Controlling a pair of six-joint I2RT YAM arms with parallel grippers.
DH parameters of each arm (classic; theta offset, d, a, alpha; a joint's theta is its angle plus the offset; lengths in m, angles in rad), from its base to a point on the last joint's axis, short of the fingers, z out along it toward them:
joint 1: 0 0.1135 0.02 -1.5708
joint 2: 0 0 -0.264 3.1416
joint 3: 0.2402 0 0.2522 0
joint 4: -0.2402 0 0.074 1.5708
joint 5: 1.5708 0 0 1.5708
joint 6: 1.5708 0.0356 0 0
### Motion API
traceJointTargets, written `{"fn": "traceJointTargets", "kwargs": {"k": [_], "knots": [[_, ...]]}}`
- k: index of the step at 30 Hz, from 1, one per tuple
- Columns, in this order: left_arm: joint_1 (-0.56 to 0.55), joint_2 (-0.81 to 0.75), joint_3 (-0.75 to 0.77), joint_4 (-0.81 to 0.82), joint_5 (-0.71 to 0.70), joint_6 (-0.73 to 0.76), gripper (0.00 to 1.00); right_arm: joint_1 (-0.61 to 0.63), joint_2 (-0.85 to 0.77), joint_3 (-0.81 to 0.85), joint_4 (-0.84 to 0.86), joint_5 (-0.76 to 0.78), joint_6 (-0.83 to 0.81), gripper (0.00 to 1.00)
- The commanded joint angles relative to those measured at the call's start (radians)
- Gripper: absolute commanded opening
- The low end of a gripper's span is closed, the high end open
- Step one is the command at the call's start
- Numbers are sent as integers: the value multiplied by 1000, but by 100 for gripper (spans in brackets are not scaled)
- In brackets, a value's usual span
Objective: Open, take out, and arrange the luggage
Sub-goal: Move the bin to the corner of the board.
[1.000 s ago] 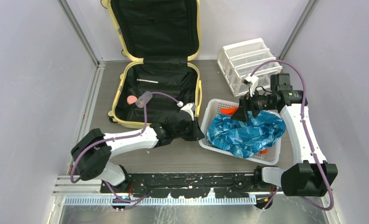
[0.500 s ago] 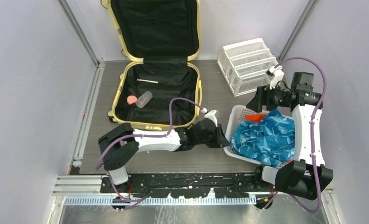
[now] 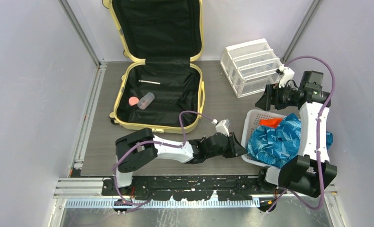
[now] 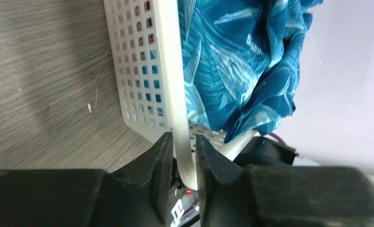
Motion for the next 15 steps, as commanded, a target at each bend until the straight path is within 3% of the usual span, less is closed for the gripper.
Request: {"fn": "traceJointTargets", "kwargs": {"k": [1,4,8,11,15], "knots": [[-35,-25,-56,69,32,15,31,-4,31,77,4,-55,2,78],[-34,-128,-142,60,-28,111,42,19,97,155,-7,-77,-4,79],[-18,-300,-216,-20,-107,387,57,141,244,343,-25,45,-10,79],[74,-433,-250,-102,-5,538,62,273,361,486,-22,210,-27,79],[259,-555,-282,-179,211,598,62,392,560,702,-29,416,-45,79]]}}
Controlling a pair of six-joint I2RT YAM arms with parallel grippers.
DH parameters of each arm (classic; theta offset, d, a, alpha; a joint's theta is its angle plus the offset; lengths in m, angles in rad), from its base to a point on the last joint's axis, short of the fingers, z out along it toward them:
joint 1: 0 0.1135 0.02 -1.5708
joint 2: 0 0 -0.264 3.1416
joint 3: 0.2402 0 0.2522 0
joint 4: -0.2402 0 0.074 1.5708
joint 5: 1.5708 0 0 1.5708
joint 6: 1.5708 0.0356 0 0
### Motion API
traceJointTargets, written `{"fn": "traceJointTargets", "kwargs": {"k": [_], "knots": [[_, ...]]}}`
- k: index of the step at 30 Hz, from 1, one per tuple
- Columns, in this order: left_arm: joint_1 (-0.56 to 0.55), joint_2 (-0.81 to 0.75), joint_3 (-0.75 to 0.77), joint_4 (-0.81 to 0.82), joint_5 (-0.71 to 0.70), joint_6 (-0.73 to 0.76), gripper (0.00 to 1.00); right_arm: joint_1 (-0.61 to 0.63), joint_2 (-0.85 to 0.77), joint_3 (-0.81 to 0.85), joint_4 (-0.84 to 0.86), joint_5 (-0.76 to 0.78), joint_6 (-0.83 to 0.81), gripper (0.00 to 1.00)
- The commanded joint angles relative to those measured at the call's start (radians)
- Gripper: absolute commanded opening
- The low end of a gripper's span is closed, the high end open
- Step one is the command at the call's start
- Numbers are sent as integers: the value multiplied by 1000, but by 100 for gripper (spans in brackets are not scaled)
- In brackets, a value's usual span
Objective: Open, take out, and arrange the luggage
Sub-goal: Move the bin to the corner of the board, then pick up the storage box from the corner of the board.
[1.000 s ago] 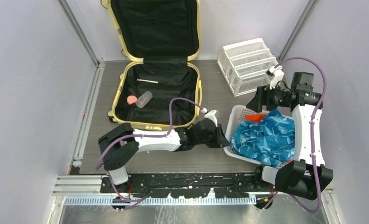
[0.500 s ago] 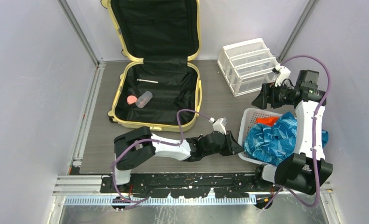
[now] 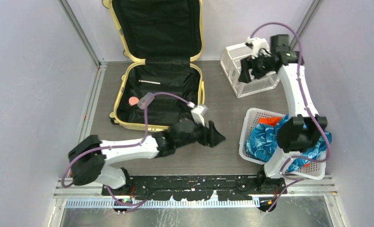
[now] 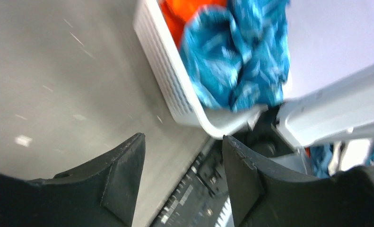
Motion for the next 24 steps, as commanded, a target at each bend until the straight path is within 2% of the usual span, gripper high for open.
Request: {"fn": "traceJointTargets", "kwargs": {"k": [1,5,11,13,17,24], "knots": [[190,-128,-23,-92,180,181,62,121,180,232,-13,281,-39,79],[295,-196,3,-223,217,257,62,192,360,394,-37,477,-70,77],[351,-227,2,-275,246,299,63,215,437,380,54,687,-93,71],[360,-221,-5,-273,262,296,63,216,434,343,68,709,-104,69],[375,-219,-16,-262,284,292,63,220,387,213,71,731,-128,57],[383,-248,-45,-228,279,268,62,219,212,-59,78,709,-171,39]]}}
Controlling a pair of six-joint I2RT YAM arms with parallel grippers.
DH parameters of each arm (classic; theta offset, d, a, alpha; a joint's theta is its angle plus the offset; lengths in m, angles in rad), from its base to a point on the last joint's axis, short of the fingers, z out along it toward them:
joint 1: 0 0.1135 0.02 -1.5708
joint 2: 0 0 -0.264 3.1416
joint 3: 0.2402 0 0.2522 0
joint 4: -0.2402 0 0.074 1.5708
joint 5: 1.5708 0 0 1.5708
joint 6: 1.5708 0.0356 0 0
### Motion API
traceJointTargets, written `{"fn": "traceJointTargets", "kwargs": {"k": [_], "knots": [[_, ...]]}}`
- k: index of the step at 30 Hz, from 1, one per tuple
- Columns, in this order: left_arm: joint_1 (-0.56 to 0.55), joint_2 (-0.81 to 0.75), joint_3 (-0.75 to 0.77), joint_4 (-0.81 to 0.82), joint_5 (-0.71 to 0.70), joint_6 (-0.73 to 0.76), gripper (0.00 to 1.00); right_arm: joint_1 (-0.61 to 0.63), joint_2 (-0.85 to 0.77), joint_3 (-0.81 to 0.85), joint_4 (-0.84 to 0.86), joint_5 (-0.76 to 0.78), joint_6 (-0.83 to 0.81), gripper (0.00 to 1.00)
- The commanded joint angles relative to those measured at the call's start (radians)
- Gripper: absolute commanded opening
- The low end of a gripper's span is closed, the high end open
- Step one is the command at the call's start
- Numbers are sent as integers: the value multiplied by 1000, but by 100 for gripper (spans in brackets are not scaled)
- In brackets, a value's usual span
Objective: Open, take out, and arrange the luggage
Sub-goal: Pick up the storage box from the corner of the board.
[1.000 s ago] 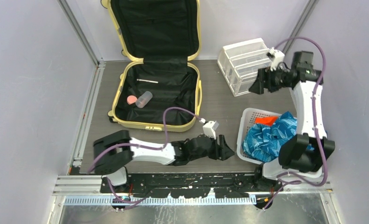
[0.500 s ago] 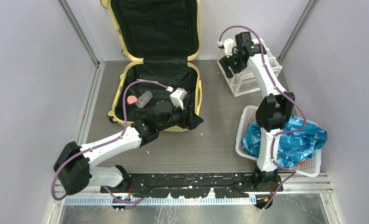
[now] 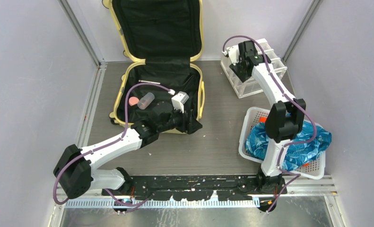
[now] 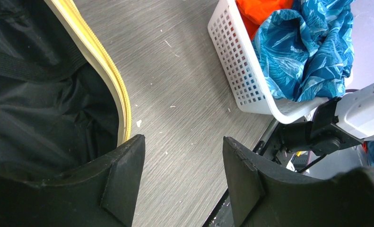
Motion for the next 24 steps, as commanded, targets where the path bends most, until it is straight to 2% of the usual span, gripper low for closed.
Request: {"fn": "traceJointTargets", "kwargs": {"k": [1,6,14,20,24], "knots": [[6,-44,-27,47,20,-8,62,-16,-97,-166,-109,-3,-25,38],[6,-33,-28,82,42,-34,62,-46,-229,-301,-133,-28,-53,36],[8,33,58,122,85,-33,62,-244,-359,-422,-210,-155,-150,35],[58,209,267,110,171,134,77,-355,-391,-415,-258,-283,-206,37],[121,438,491,89,283,104,78,-383,-408,-345,-300,-450,-171,44]]}}
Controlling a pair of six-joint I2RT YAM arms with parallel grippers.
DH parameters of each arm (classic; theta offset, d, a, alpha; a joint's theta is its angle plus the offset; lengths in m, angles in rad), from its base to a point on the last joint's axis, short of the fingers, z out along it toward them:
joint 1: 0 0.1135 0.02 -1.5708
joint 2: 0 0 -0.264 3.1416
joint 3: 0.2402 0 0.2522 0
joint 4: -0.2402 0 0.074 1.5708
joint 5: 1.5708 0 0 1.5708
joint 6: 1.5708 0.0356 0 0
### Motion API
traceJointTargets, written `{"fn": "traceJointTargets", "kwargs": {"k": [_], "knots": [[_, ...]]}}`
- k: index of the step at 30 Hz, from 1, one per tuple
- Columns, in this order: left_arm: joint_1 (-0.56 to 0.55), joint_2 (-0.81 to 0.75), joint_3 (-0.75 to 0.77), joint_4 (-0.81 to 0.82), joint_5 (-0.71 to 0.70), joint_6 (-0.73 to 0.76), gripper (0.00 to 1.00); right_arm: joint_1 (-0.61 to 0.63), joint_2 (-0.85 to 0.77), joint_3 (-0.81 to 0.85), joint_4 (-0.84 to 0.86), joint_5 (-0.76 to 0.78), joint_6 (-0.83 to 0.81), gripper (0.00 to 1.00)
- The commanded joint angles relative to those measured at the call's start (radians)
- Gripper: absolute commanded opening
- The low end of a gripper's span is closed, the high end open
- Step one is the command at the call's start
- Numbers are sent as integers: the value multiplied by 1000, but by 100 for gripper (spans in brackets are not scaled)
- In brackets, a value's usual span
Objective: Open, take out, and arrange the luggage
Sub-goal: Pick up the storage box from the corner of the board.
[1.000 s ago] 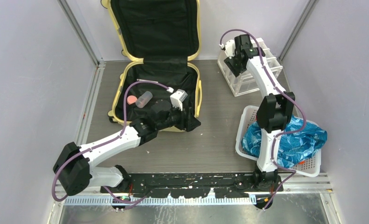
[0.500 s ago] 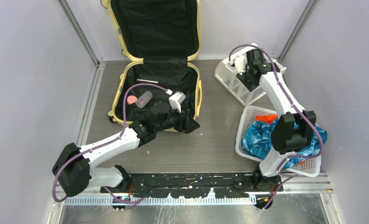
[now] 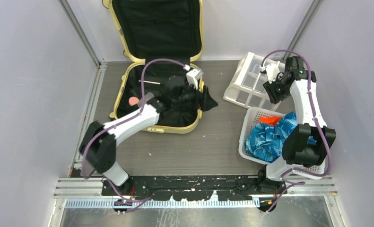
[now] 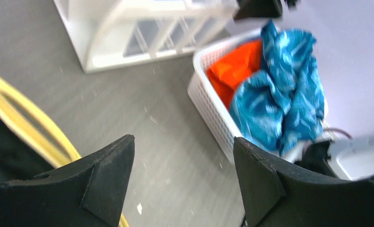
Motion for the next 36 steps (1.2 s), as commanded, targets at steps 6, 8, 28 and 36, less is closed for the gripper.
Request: {"fn": "traceJointTargets", "kwargs": {"k": [6,8,28,36], "knots": [[99,509,548,73,164,-183,78,-33,-30,114,-62,-502,209,61],[109,618,695,32,157,-217,78,-38,-23,112,-22,-572,299,61],[56,1087,1248,40,215,-516,69,-207,-62,-87,203,-853,553,60],[33,1111,1315,19,214,-543,48,-224,-53,-91,202,-841,547,60]]}}
